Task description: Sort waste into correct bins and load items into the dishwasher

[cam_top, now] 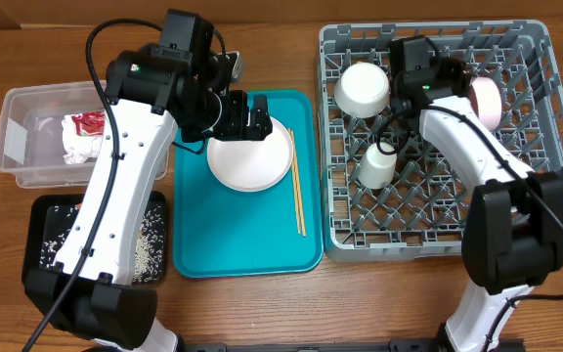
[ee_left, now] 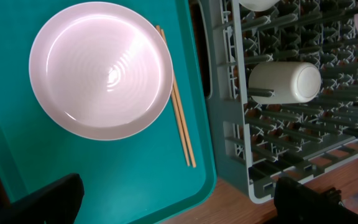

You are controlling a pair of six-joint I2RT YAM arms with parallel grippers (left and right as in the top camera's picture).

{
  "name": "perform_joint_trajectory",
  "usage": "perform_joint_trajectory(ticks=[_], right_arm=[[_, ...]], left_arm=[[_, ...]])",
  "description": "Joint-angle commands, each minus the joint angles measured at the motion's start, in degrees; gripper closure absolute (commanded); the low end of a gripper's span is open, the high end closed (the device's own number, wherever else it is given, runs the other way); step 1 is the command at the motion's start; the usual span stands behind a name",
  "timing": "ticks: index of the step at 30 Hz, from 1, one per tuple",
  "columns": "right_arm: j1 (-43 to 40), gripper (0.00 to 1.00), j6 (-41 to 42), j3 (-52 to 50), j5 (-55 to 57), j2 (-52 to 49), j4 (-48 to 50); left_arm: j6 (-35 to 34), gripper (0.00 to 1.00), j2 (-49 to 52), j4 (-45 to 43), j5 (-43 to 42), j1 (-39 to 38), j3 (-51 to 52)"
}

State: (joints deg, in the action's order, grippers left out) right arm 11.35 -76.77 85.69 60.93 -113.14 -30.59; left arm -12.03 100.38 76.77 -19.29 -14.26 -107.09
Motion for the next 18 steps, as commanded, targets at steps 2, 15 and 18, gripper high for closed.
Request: perform_joint_trajectory(ticks=[2,15,18], right_arm=[[1.2,0.96,0.5,-0.2,1.0,-2.0,0.3],[4.7,0.67,0.5,-0.2,2.5,-2.1,7.2],[5.1,0.65,0.7,-0.2,3.0,-2.1,7.1]], left_arm=[[0.5,0.0,-0.6,0.1,0.2,-0.5,-0.9],[0.5,0.0,-0.6,0.1,0.2,-0.5,-0.9],[0.5,0.0,-0.6,0.1,0.2,-0.5,-0.9]])
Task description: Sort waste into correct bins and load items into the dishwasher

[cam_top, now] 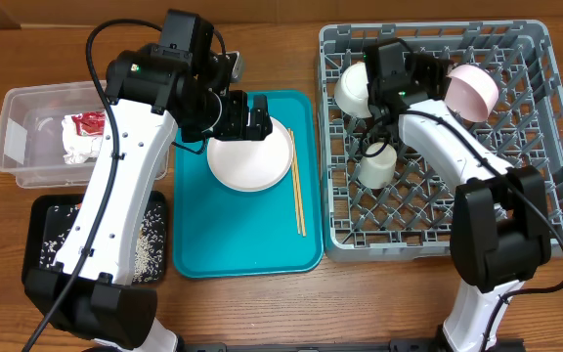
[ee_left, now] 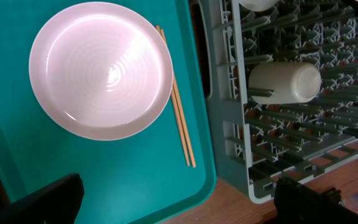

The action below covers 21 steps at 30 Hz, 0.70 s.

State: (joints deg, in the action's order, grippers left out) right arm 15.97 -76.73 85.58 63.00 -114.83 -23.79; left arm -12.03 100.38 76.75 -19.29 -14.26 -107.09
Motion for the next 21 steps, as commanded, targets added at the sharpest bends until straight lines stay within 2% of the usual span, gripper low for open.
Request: perform_joint_trajectory(ticks=[1,7,9,16,21], right_arm=[[0.6,0.65,1.5,-0.1,1.2,-0.4,0.3],[0.7,0.67,9.9,-0.1,1.3,-0.4,0.0],[0.8,0.61,13.2,-0.1,1.3,-0.4,-0.1],[2.1,0.61,15.6,-0.1,1.3,-0.4,-0.9],[3.3,0.59,20.7,-0.1,1.2,-0.4,-4.0]], left_arm=[[0.5,0.0,-0.6,0.1,0.2,-0.5,-0.9],[0.5,0.0,-0.6,0.1,0.2,-0.5,-0.9],[0.5,0.0,-0.6,0.1,0.2,-0.5,-0.9],[0.5,0.0,-0.6,0.1,0.2,-0.5,-0.9],[0.5,0.0,-0.6,0.1,0.2,-0.5,-0.9]])
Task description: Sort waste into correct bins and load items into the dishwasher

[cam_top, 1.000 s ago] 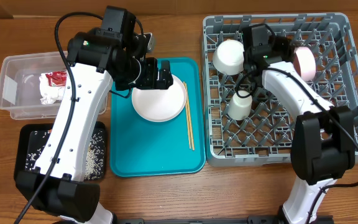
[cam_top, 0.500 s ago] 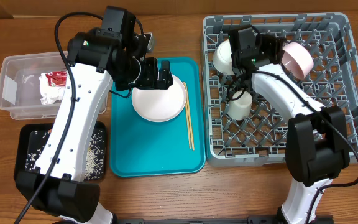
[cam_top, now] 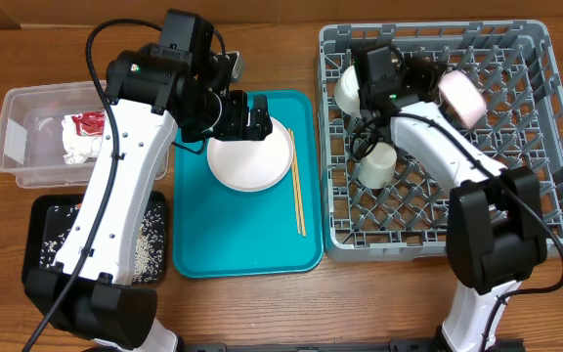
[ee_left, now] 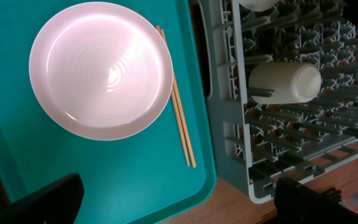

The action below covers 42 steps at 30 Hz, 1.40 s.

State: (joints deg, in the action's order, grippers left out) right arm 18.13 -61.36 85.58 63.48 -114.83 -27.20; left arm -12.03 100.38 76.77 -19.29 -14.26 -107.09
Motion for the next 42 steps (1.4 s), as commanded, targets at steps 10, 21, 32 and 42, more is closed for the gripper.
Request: perform_joint_trajectory(ticks=[10,21,32,42], right_arm=[[2.8,0.5,15.4,-0.1,0.5,-0.4,-6.1],[6.2,0.43,22.7,-0.1,-0.2,-0.4,-6.2],[8.1,0.42,37.0,-0.1,-3.6,1.6,-8.2],[3.4,0.48,51.1,0.0,-21.5,13.7,-9.3]], left_arm=[[0.5,0.0,-0.6,0.1,0.2,-0.5,-0.9],[0.5,0.0,-0.6,0.1,0.2,-0.5,-0.9],[0.5,0.0,-0.6,0.1,0.2,-0.5,-0.9],[0.5,0.0,-0.6,0.1,0.2,-0.5,-0.9]])
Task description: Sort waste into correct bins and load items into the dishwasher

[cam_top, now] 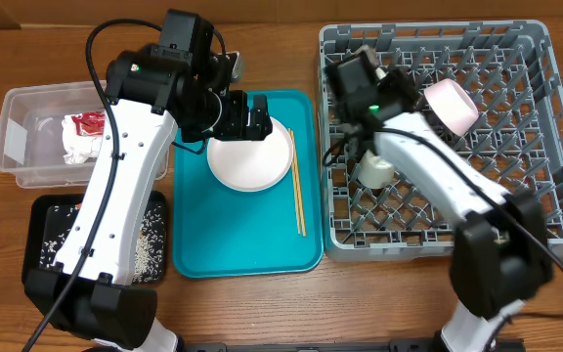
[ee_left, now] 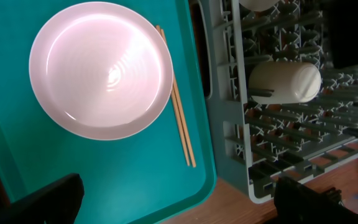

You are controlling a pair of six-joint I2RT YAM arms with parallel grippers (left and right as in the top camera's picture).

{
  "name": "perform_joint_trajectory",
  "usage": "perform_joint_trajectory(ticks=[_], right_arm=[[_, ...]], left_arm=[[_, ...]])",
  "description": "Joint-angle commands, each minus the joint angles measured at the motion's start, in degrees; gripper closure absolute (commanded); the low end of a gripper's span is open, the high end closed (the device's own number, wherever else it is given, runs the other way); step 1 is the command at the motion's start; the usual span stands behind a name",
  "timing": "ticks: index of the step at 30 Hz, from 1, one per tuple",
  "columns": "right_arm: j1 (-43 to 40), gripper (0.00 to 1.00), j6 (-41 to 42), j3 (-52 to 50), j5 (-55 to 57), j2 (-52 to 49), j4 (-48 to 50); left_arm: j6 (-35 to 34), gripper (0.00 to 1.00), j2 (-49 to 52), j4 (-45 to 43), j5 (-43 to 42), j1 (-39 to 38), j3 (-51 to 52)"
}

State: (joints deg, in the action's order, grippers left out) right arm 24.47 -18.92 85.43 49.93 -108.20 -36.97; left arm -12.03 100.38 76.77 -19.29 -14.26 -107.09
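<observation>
A pale pink plate (ee_left: 101, 68) lies on the teal tray (cam_top: 242, 244), with a pair of wooden chopsticks (ee_left: 179, 106) along its right side. My left gripper (ee_left: 176, 211) hangs open above the tray with nothing between its fingers. Over the back left of the grey dish rack (cam_top: 545, 147), my right gripper (cam_top: 420, 96) is shut on a pink bowl (cam_top: 451, 106), tilted with its mouth up-right. A white cup (ee_left: 284, 82) lies on its side in the rack. My right arm hides most of the white bowl behind the cup.
A clear bin (cam_top: 42, 137) holding a red-and-white wrapper stands at the far left. In front of it sits a black tray (cam_top: 52, 235) with scattered rice. The rack's right half holds no dishes. Bare wood runs along the table's front edge.
My right wrist has moved further left over the rack's back left corner, and the pink bowl has come a little left and nearer with it. The left arm has not moved.
My right gripper held the pink bowl near the rack's back middle, and the white bowl showed fully at the back left. At each later moment wrist and bowl stood further left, and now the arm covers the white bowl. The left gripper stayed open above the plate throughout.
</observation>
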Motion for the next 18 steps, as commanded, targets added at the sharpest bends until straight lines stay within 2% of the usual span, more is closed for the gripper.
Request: perform_joint_trajectory(ticks=[1,6,10,15,18], right_arm=[[-4.2,0.51,11.1,0.2,-10.9,8.4,0.5],[-12.4,0.72,22.4,0.2,-23.2,12.2,0.6],[-20.2,0.94,25.0,0.1,-34.9,11.7,1.2],[-28.8,0.96,25.0,0.1,-56.9,8.3,5.0],[-31.8,0.96,25.0,0.1,-58.2,5.5,7.3]], left_arm=[[0.5,0.0,-0.6,0.1,0.2,-0.5,-0.9],[0.5,0.0,-0.6,0.1,0.2,-0.5,-0.9],[0.5,0.0,-0.6,0.1,0.2,-0.4,-0.9],[0.5,0.0,-0.6,0.1,0.2,-0.4,-0.9],[0.5,0.0,-0.6,0.1,0.2,-0.4,-0.9]])
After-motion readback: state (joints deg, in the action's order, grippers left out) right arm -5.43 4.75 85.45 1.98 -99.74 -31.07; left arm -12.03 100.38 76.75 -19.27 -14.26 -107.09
